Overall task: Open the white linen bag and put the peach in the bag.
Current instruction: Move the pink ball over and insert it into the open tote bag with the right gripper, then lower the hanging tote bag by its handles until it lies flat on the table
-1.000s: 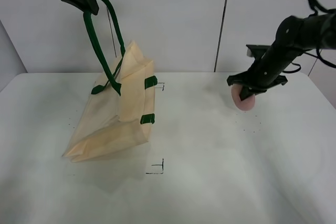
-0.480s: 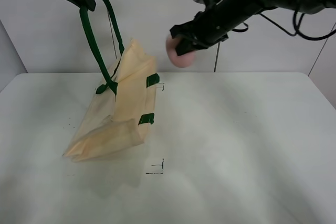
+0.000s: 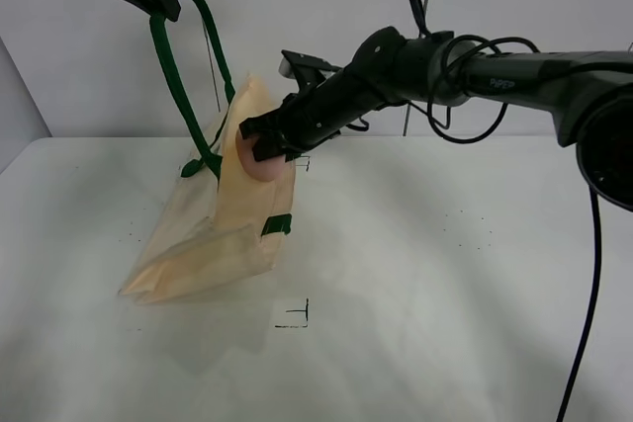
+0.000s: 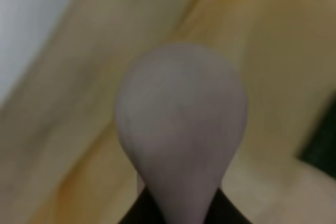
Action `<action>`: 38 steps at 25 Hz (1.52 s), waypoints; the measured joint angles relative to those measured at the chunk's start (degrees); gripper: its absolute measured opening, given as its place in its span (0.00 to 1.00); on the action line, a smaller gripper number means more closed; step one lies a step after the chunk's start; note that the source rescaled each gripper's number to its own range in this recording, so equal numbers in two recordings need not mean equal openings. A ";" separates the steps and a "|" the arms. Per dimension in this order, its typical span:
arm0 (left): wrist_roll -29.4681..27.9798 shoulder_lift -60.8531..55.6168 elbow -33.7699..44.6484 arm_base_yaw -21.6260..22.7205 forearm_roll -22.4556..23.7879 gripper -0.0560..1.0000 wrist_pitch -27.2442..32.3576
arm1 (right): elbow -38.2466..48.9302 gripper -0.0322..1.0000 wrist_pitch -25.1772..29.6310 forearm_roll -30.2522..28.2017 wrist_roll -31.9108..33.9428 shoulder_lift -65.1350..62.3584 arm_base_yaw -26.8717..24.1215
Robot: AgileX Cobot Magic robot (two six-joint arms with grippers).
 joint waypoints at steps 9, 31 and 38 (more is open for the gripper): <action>0.00 0.00 0.00 0.00 0.00 0.05 0.00 | 0.00 0.66 -0.21 7.59 -6.91 3.26 0.22; 0.00 0.00 0.00 0.00 -0.15 0.05 0.00 | -11.69 1.00 27.56 -45.16 34.91 -0.48 -9.90; 0.00 0.00 0.00 0.00 -0.15 0.05 0.00 | -11.69 1.00 30.98 -45.91 34.68 -0.48 -23.26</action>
